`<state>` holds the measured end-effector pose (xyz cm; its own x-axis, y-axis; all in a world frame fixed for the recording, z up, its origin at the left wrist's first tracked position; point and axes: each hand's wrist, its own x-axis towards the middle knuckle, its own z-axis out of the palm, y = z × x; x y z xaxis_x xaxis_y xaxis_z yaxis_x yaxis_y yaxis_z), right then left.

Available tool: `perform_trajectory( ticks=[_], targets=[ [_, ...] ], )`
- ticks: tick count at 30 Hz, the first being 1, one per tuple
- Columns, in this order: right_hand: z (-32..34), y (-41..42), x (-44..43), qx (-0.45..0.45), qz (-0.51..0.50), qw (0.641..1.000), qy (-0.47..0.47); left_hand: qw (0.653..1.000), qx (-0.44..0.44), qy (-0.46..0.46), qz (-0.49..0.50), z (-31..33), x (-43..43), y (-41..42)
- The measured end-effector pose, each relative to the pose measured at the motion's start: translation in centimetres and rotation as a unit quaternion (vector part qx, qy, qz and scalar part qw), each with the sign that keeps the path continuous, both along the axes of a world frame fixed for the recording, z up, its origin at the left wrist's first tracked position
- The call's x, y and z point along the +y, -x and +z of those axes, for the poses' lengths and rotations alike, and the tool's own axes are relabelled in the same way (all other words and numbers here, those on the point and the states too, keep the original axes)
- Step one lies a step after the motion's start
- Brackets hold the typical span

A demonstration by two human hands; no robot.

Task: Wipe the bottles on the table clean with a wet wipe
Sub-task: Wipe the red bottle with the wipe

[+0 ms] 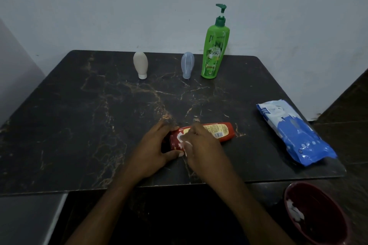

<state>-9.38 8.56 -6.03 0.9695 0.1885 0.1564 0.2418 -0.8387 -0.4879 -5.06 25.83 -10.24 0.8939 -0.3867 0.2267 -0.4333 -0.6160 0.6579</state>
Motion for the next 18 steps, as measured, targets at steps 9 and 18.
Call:
perform_trajectory(
  ticks=[9, 18],
  targets=[
    [1.9, -3.5, -0.4, 0.047, -0.061, 0.996, 0.052, 1.0, 0.007, 0.002, 0.005, 0.1, 0.1, 0.1],
    [0.8, -2.4, 1.4, -0.003, -0.016, 0.998, 0.057, 1.0, 0.008, 0.025, 0.015, -0.3, 0.0, -0.4]
  ],
)
